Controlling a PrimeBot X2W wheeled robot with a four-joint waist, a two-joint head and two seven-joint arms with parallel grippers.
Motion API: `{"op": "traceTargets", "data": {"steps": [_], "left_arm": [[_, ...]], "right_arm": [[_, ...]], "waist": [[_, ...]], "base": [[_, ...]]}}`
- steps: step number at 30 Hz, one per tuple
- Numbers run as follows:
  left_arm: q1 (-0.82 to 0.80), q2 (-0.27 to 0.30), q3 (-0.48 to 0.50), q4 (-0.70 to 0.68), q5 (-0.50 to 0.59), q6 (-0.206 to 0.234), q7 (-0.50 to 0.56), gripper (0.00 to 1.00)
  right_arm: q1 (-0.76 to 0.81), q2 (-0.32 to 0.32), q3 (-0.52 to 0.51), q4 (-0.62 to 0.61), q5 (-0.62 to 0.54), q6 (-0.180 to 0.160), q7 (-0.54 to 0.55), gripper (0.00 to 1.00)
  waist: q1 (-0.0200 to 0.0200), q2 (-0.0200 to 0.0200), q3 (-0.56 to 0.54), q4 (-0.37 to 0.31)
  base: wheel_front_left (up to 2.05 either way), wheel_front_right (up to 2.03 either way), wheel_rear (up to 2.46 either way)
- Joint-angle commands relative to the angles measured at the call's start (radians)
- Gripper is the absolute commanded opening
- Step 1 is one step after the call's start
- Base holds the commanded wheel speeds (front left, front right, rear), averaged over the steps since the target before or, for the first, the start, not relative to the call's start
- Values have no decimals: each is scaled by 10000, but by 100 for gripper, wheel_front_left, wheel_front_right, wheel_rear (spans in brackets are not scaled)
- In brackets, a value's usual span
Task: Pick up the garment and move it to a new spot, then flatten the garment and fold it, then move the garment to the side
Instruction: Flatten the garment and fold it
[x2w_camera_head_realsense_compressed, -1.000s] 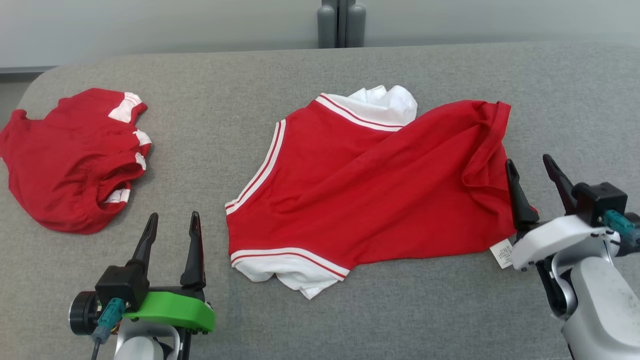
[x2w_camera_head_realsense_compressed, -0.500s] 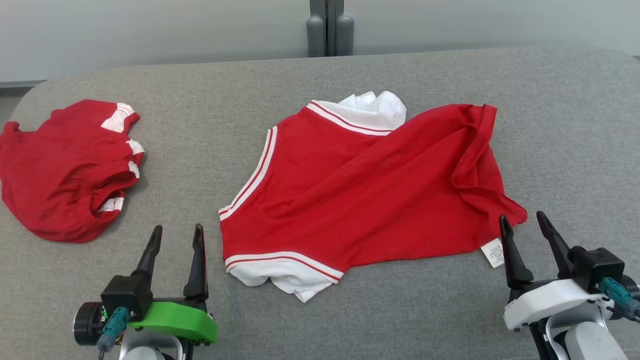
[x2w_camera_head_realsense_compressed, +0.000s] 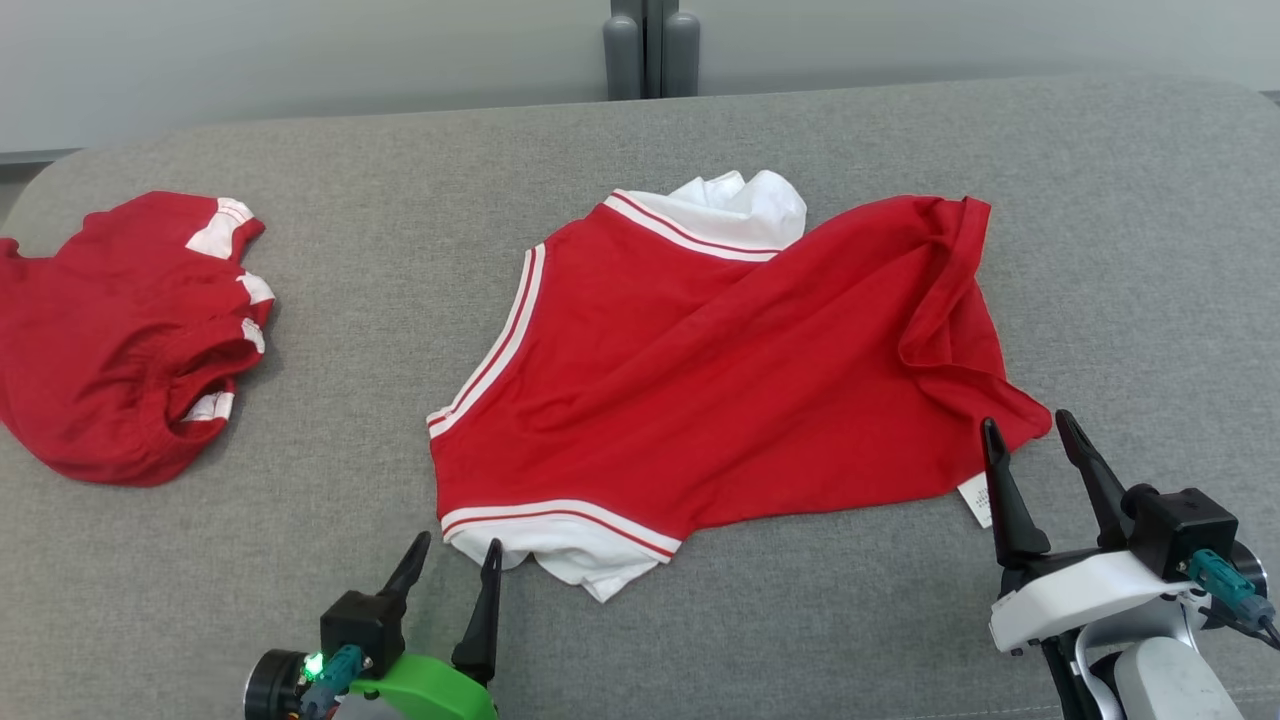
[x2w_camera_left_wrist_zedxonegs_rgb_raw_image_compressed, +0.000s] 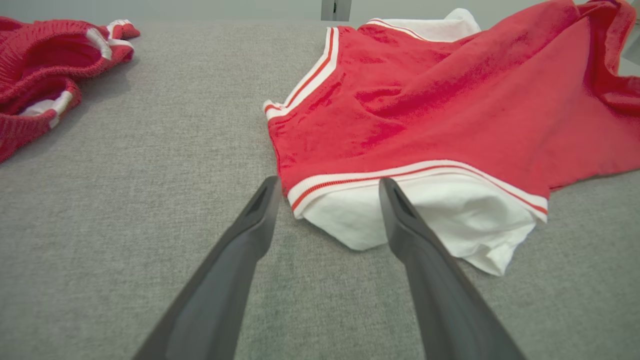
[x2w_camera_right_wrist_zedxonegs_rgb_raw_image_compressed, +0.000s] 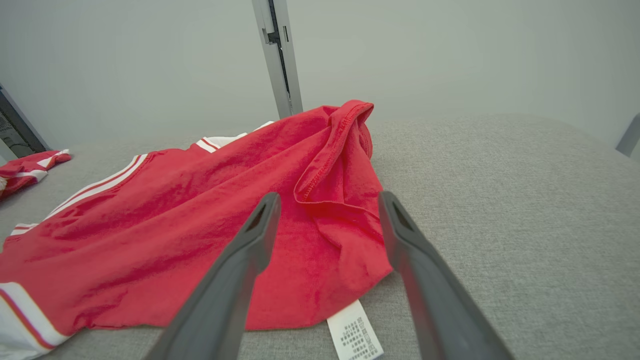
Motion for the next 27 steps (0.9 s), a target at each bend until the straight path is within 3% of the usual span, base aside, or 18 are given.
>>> {"op": "traceTargets", "data": {"steps": [1, 15, 16, 17, 18, 27], "left_arm": [[-99, 23, -69, 198, -25, -36, -6, 100], [-1083, 24, -535, 1978, -771, -103, 4, 100], [-1162, 24, -602, 2060, -825, -106, 5, 79], [-1295, 24, -658, 2107, -870, -110, 7, 25], [-1400, 23, -684, 2094, -880, -112, 5, 0], [-1829, 174, -167, 749, -608, -118, -4, 0]], "right_arm": [[-105, 6, 11, -40, -17, -14, -4, 100], [-364, 55, 57, 37, 0, -14, 8, 100], [-372, 57, 50, 43, 1, -16, 4, 100], [-386, 63, 59, 55, -1, -16, -1, 100], [-396, 62, 56, 65, 4, -14, -5, 100], [-389, 54, -46, 90, 47, -14, -55, 100]], "waist": [[0, 0, 72, -69], [0, 0, 520, -542], [0, 0, 534, -556], [0, 0, 551, -580], [0, 0, 562, -596], [0, 0, 578, -654]], "base": [[0, 0, 0], [0, 0, 0], [0, 0, 0], [0, 0, 0], [0, 0, 0], [0, 0, 0]]}}
